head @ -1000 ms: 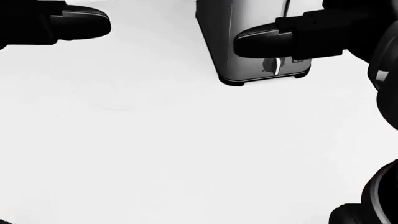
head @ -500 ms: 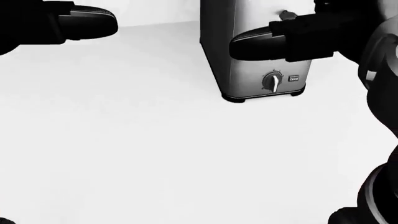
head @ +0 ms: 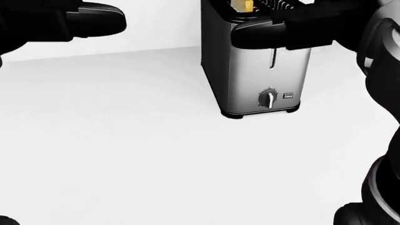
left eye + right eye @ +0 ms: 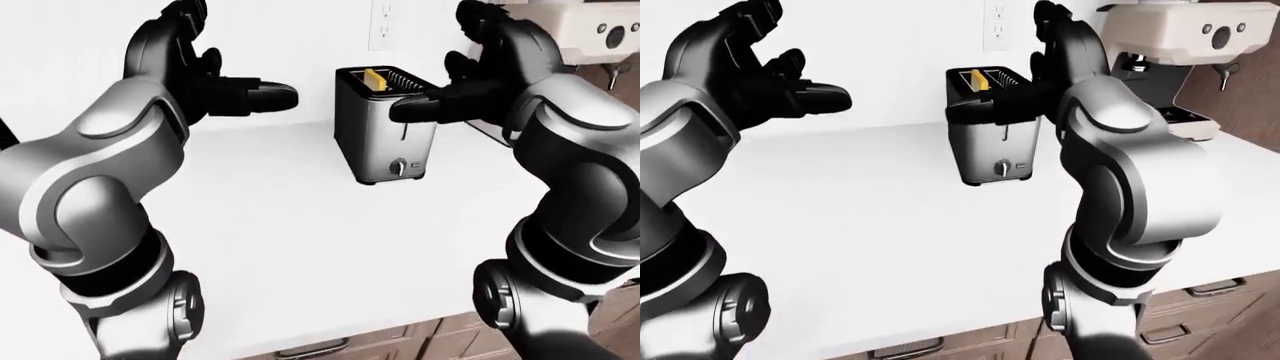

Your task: Push down the lever of the toaster to turn it on.

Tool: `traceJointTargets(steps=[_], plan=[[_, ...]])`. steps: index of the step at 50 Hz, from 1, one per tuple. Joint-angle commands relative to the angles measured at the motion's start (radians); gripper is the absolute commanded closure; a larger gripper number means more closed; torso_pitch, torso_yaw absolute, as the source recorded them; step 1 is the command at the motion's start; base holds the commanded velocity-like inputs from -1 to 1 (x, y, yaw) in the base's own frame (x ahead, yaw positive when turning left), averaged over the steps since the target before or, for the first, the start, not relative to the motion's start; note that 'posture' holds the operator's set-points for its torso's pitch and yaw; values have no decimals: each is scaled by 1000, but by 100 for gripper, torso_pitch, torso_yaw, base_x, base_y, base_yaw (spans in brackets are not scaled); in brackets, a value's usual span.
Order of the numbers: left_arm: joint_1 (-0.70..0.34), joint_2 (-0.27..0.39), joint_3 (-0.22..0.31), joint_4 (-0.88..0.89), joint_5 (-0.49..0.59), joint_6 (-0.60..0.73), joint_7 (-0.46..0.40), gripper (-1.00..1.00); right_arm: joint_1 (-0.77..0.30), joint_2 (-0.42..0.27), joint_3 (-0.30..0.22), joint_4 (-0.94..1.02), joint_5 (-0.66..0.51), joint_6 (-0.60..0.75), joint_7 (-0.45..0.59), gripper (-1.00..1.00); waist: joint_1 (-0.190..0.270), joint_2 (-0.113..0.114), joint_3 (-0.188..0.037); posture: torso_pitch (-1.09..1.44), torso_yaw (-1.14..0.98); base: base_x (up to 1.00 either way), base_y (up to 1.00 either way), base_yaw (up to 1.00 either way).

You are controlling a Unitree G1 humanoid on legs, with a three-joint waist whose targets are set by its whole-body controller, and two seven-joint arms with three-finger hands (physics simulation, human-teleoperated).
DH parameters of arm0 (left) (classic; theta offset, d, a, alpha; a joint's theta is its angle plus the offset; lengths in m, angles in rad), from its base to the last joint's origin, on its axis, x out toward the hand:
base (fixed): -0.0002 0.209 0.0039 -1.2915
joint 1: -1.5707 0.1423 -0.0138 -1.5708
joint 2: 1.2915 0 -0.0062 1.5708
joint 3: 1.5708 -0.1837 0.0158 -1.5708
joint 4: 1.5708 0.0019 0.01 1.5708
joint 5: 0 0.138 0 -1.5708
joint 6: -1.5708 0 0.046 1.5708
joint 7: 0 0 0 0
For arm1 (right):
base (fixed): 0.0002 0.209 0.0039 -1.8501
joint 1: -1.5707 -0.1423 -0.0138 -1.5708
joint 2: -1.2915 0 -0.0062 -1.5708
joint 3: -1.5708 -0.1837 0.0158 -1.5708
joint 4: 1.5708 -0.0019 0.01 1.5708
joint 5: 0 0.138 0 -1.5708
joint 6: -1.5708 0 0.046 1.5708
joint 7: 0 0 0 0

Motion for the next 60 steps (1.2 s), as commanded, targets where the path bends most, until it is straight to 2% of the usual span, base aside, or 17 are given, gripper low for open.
traceJointTargets(steps=[1,9,10,17,22,27,34,44,51,60], plan=[[-31,10,7,-10,-2,-34,3,-100,-37,-10,-1,-9,1,-32,-1,-100,0,-1,-23,-41,0,0,0,0],[-45,16,7,-5,-19,-33,14,-100,-45,-8,4,12,7,-41,0,-100,6,-2,-89,-49,0,0,0,0],[-42,30,-8,-4,-8,-41,12,-100,-45,-7,5,12,8,-41,0,-100,7,-3,-96,-50,0,0,0,0],[-35,19,-6,-14,-4,-64,9,-100,-25,0,8,2,16,-49,5,-100,13,-5,-125,-52,0,0,0,0],[-36,17,-2,-17,-7,-62,15,-100,-17,10,4,-3,21,-46,2,-100,17,-5,-130,-52,0,0,0,0],[-28,21,1,-21,-10,-63,19,-100,-35,24,-22,-28,46,3,0,-100,19,-5,-131,-52,0,0,0,0],[-32,28,10,-18,-26,-61,32,-100,-23,8,1,-93,65,95,22,-100,21,-7,-131,-52,0,0,0,0],[-38,35,4,-15,-41,-62,42,-100,42,12,7,-100,47,85,42,-100,21,-7,-134,-52,0,0,0,0],[-50,38,7,-5,-47,-63,46,-100,52,2,25,-65,25,70,65,-100,20,-7,-135,-52,0,0,0,0],[-49,41,10,-11,-61,-59,58,-100,119,8,51,-86,-10,54,89,-100,19,-7,-136,-52,0,0,0,0]])
